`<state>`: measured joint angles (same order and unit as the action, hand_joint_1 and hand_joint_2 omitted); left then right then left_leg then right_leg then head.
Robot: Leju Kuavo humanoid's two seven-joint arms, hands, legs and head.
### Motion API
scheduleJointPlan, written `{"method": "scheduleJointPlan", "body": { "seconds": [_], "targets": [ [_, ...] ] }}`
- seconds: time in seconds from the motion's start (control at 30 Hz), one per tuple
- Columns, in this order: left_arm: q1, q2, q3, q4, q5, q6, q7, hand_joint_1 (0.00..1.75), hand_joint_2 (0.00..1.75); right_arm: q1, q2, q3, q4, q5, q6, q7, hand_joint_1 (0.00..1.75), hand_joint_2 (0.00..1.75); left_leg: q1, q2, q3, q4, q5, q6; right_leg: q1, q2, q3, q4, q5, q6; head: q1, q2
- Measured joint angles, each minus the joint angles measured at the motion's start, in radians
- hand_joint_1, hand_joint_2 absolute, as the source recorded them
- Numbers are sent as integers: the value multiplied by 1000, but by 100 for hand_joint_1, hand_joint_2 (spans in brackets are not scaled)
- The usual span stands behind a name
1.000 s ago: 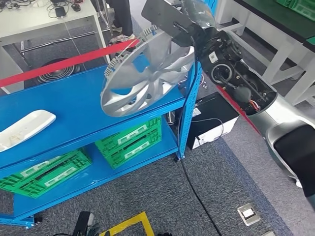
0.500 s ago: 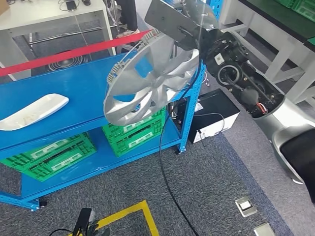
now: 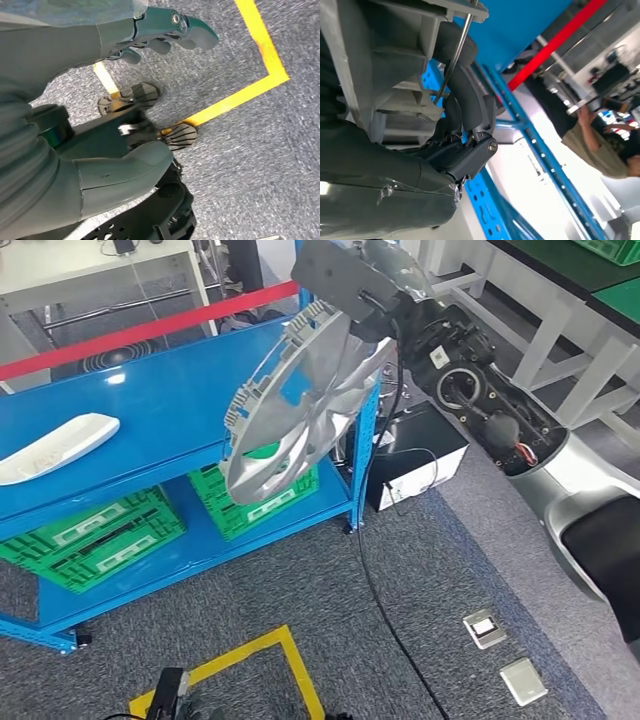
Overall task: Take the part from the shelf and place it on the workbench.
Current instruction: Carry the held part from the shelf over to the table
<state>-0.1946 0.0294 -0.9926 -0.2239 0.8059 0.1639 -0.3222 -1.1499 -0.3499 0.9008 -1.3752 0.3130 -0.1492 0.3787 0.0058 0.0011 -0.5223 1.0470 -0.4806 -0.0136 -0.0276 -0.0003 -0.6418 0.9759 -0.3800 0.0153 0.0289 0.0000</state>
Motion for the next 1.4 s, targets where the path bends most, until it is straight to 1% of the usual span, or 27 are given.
{"method": "scheduleJointPlan", "body": {
  "seconds": [0.07, 0.13, 0.2, 0.27, 0.3, 0.33, 0.37, 0.4, 0.47, 0.53, 0.6, 0.67, 0.7, 0.8, 0.83, 0.87, 0.9, 0.97, 1.03, 1.07, 1.13, 1.17, 1.2, 1.3, 1.33, 1.37, 1.4],
  "targets": [
    [0, 0, 0, 0, 0, -2, 1, 0, 175, 3, -1, -7, 2, -47, -2, -10, 175, 175, -7, -4, 46, -87, -11, 11, 0, -2, -6, -8, 22, 13, 2, 0],
    [1, -1, 0, 0, -1, -4, 2, 0, 175, 7, -3, -11, 4, -76, 3, -13, 175, 175, -8, -3, 36, -100, 5, 23, -1, -2, -11, -17, 34, 25, 4, 0],
    [1, -2, 0, 0, -1, -5, 3, 0, 175, 12, -6, -13, 5, -85, 4, -18, 175, 175, -4, 1, 16, -107, 29, 40, -1, -1, -32, 25, -23, 32, 7, 0],
    [2, -3, 0, 0, -1, -6, 3, 0, 175, 14, -10, -14, 5, -90, 3, -23, 175, 175, -3, 3, -12, -107, 52, 53, 0, -1, -67, 152, -133, 35, 16, 0],
    [2, -3, 0, 0, -1, -6, 3, 0, 175, 17, -12, -15, 5, -93, 1, -25, 175, 175, -5, 3, -27, -105, 64, 55, 1, -1, -81, 226, -170, 37, 20, 0],
    [4, -4, 0, 0, -2, -6, 3, 0, 175, 20, -15, -15, 5, -96, -1, -27, 175, 175, -6, 3, -43, -103, 75, 55, 2, 0, -85, 283, -182, 38, 24, 0],
    [6, -4, 0, 0, -2, -6, 2, 0, 175, 25, -19, -15, 4, -99, -4, -29, 175, 175, -7, 3, -58, -100, 85, 55, 3, 0, -76, 310, -169, 38, 28, 0],
    [8, -5, 0, 0, -3, -6, 2, 0, 175, 29, -23, -16, 2, -101, -8, -32, 175, 175, -8, 3, -74, -96, 95, 53, 4, 0, -49, 299, -141, 37, 30, 0],
    [11, -5, 0, 0, -5, -6, 1, 0, 175, 35, -31, -19, -6, -105, -15, -36, 175, 175, -9, 2, -102, -84, 110, 47, 8, 0, 51, 179, -104, 28, 38, 0],
    [12, -6, 0, 0, -7, -6, 1, 0, 175, 36, -39, -28, -18, -106, -19, -39, 175, 175, -12, 2, -120, -74, 125, 38, 14, -1, 146, 32, -125, 17, 43, 0],
    [14, -5, 0, 0, -7, -5, 1, 0, 175, 38, -46, -36, -27, -107, -21, -41, 175, 175, -13, 3, -128, -77, 146, 29, 18, -1, 170, -27, -136, 6, 40, 0],
    [18, -4, 0, 0, -7, -5, 1, 0, 175, 42, -50, -39, -31, -108, -22, -43, 175, 175, -12, 2, -140, -71, 136, 18, 13, -4, 154, -32, -113, -8, 34, 0],
    [20, -4, 0, 0, -7, -5, 1, 0, 175, 44, -52, -40, -32, -109, -23, -43, 175, 175, -11, 1, -151, -43, 101, 12, 9, -6, 143, -35, -100, -16, 28, 0],
    [22, -3, 0, 0, -7, -5, 1, 0, 175, 47, -56, -42, -37, -109, -23, -42, 175, 175, 0, -1, -200, 145, -49, -6, 5, -7, 95, -34, -60, -28, 10, 0],
    [22, -3, 0, 0, -8, -4, 1, 0, 175, 49, -57, -42, -38, -109, -23, -42, 175, 175, 4, -1, -205, 200, -66, -11, 4, -6, 78, -33, -47, -26, 7, 0],
    [21, -3, 0, 0, -8, -4, 1, 0, 175, 51, -58, -42, -39, -109, -23, -43, 175, 175, 7, -1, -196, 227, -59, -15, 3, -5, 62, -32, -35, -24, 5, 0],
    [21, -3, 0, 0, -10, -4, 1, 0, 175, 54, -60, -43, -40, -109, -23, -43, 175, 175, 10, -1, -170, 217, -35, -17, 1, -4, 47, -30, -24, -20, 3, 0],
    [18, -3, 0, 0, -14, -5, 1, 0, 175, 59, -67, -45, -46, -109, -23, -41, 175, 175, 12, -2, -70, 96, 11, -18, -3, -3, 22, -26, -5, -10, 1, 0],
    [12, -3, 0, 0, -18, -5, 3, 0, 175, 62, -78, -51, -57, -109, -24, -37, 175, 175, 9, -5, 24, -52, 9, -9, -3, -6, 7, -27, 16, 4, 2, 0],
    [10, -3, 0, 0, -19, -5, 4, 0, 175, 63, -84, -55, -61, -109, -24, -34, 175, 175, 6, -7, 45, -92, 2, -4, -3, -7, 3, -31, 27, 11, 3, 0],
    [9, -3, 0, 0, -22, -6, 6, 0, 175, 69, -94, -60, -68, -109, -24, -29, 175, 175, 4, -7, 39, -110, 13, 12, -5, -7, -2, -42, 47, 24, 5, 0],
    [8, -3, 0, 0, -23, -7, 8, 0, 175, 74, -99, -61, -72, -109, -23, -25, 175, 175, 5, -5, 31, -114, 24, 20, -5, -6, -8, -38, 37, 29, 7, 0],
    [7, -3, 0, 0, -24, -7, 9, 0, 175, 79, -105, -63, -76, -109, -23, -23, 175, 175, 7, -3, 21, -118, 36, 30, -6, -5, -20, -14, 5, 32, 10, 0],
    [5, -4, 0, 0, -28, -9, 11, 0, 175, 88, -118, -70, -88, -109, -21, -18, 175, 175, 4, 0, -23, -120, 74, 45, -3, -2, -74, 178, -150, 35, 22, 0],
    [5, -4, 0, 0, -29, -10, 13, 0, 175, 92, -121, -71, -92, -109, -20, -17, 175, 175, 2, 0, -38, -119, 85, 45, -1, -2, -82, 242, -174, 36, 26, 0],
    [5, -4, 0, 0, -30, -10, 14, 0, 175, 95, -123, -72, -94, -109, -18, -16, 175, 175, 1, -1, -53, -116, 95, 44, 0, -2, -77, 279, -173, 36, 30, 0],
    [5, -4, 0, 0, -30, -10, 16, 0, 175, 99, -124, -73, -96, -109, -16, -15, 175, 175, 0, -2, -67, -113, 103, 43, 1, -1, -54, 278, -152, 34, 34, 0]
  ]
}}
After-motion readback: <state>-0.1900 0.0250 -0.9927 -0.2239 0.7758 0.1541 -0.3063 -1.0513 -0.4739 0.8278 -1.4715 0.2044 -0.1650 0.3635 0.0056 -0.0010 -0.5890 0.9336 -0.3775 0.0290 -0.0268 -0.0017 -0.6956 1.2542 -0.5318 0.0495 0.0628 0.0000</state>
